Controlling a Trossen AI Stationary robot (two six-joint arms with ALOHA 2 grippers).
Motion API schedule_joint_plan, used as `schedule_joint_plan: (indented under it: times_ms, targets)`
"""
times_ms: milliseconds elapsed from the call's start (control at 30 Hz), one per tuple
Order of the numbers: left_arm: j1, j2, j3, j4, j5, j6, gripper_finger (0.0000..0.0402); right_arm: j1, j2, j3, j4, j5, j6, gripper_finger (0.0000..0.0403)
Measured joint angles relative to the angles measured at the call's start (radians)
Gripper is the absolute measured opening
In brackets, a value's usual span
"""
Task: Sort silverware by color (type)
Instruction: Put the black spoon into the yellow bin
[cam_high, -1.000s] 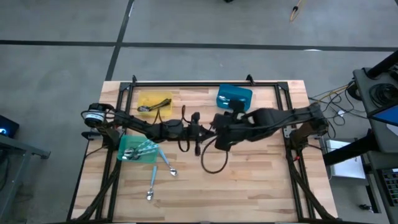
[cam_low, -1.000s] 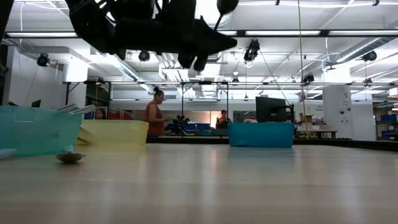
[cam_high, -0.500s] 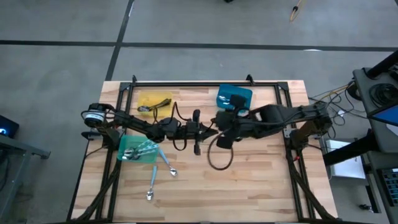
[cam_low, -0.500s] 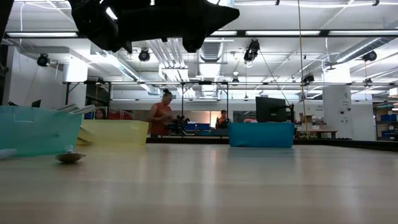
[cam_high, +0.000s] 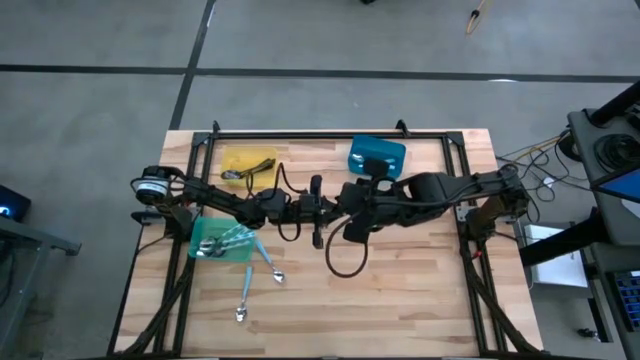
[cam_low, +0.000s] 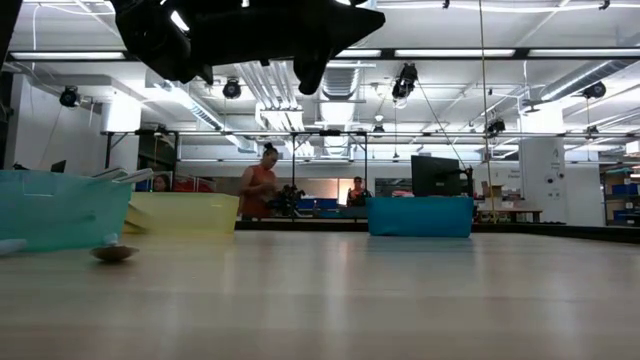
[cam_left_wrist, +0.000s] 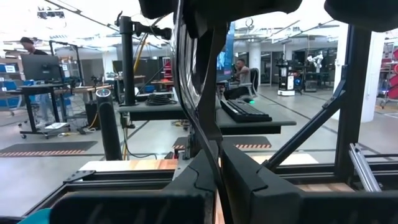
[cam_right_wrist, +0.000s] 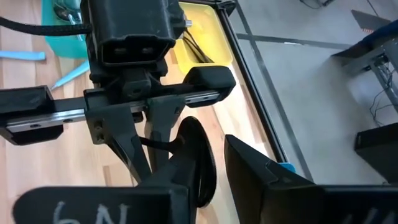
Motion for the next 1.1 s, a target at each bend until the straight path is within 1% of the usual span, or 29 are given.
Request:
schedule_joint_plan:
  times_ms: [67,133,400,600,733,900,1100]
  targets:
    - [0.0,0.0,0.0,0.001,-0.001,0.0,0.0,-0.001,-0.001,0.0,0.001,0.0,0.01,0.007]
    - [0.0,0.0,0.0,0.002,-0.002,0.0,0.0,-0.002,0.0,0.0,0.001,-0.007,0.028,0.0087]
    - [0.0,0.0,0.0,0.022,-0.002,-0.009,0.0,-0.008,-0.001,0.007,0.001,0.01,0.031,0.0194]
    - [0.0,0.0,0.0,0.027,-0.003,-0.019,0.0,-0.008,-0.025,0.053,0.004,0.011,0.029,0.0249]
    - [0.0,0.0,0.0,0.051,-0.003,-0.019,0.0,-0.008,-0.044,0.061,0.005,0.011,0.018,0.0259]
    - [0.001,0.0,0.0,0.081,-0.047,0.011,0.0,-0.008,-0.068,0.063,0.009,0.011,0.013,0.026]
    - [0.006,0.0,0.0,0.095,-0.05,0.016,0.0,-0.003,-0.066,0.06,0.006,0.006,-0.005,0.026]
